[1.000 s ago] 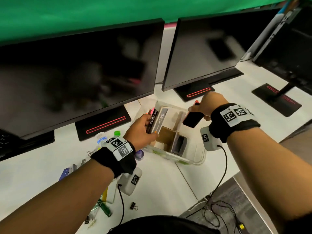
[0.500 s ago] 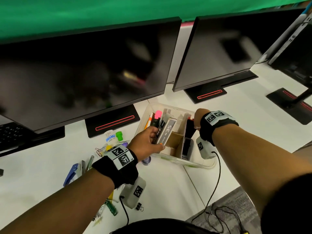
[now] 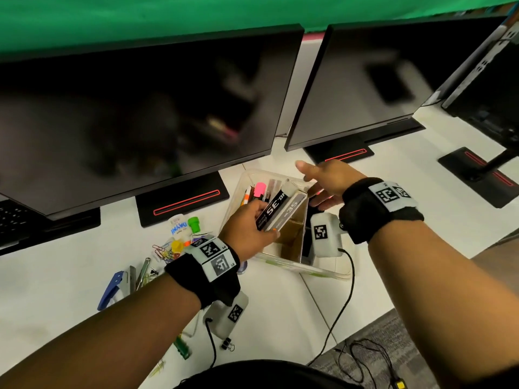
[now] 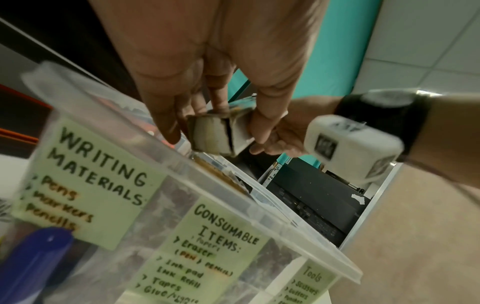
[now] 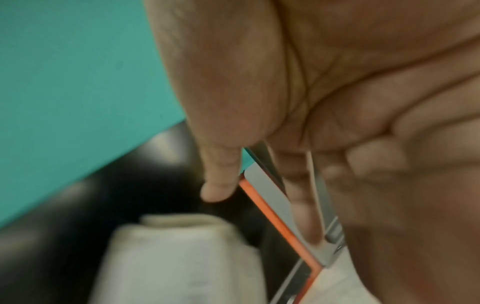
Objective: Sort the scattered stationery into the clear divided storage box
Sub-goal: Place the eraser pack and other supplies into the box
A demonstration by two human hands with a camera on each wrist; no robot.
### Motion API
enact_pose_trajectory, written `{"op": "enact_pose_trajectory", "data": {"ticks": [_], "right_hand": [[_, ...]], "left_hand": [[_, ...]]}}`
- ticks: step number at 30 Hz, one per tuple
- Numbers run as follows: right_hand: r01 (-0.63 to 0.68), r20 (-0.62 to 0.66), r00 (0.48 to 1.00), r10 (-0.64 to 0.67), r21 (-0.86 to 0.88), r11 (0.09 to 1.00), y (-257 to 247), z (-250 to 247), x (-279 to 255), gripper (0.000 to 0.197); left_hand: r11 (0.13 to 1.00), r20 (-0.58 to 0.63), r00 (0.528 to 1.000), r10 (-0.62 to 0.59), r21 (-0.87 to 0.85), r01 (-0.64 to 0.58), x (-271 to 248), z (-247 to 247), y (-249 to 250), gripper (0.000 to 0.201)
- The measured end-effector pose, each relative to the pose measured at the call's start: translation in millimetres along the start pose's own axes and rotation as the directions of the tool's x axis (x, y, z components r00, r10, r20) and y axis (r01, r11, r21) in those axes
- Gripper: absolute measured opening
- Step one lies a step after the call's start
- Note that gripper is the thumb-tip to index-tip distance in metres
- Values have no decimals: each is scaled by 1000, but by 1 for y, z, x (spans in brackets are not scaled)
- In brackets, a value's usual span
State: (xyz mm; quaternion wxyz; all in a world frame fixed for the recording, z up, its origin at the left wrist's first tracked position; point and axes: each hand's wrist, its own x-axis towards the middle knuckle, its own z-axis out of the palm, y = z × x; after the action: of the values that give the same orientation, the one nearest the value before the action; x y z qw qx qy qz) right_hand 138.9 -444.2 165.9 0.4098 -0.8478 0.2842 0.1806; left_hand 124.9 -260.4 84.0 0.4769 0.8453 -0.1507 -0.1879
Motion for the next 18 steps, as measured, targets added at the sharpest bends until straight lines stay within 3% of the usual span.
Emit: {"op": "enact_pose_trajectory", "data": {"ticks": [2,4,8,12,16,18], "right_hand": [[38,181,983,-36,-5,999,-8,2,-18,50],[77,263,963,-59,-58,995,-10,6,-25,37],[111,117,989,-89,-197,974,-5,-7,-25,34],[0,-134,988,-77,-498,867,2,-28,-22,36],[-138,-114,990,80,-702,699,8,-17,-4,32],[-161,-107,987,122,-748,644,19,-5,11,43]], "left_hand": [[1000,-20,1000,10,-6,-10,4,5,1,56],[1000,-3,1000,22,13,-22,6,8,1,58],[999,47,998,38,31,-40,4,9,-1,71],[989,38,998,50,137,-55,0,-4,-9,53],[995,-6,1000,28,99,-27,-7,-13,-17,32],[998,-34,999,14,65,-12,-10,-16,-22,27]]}}
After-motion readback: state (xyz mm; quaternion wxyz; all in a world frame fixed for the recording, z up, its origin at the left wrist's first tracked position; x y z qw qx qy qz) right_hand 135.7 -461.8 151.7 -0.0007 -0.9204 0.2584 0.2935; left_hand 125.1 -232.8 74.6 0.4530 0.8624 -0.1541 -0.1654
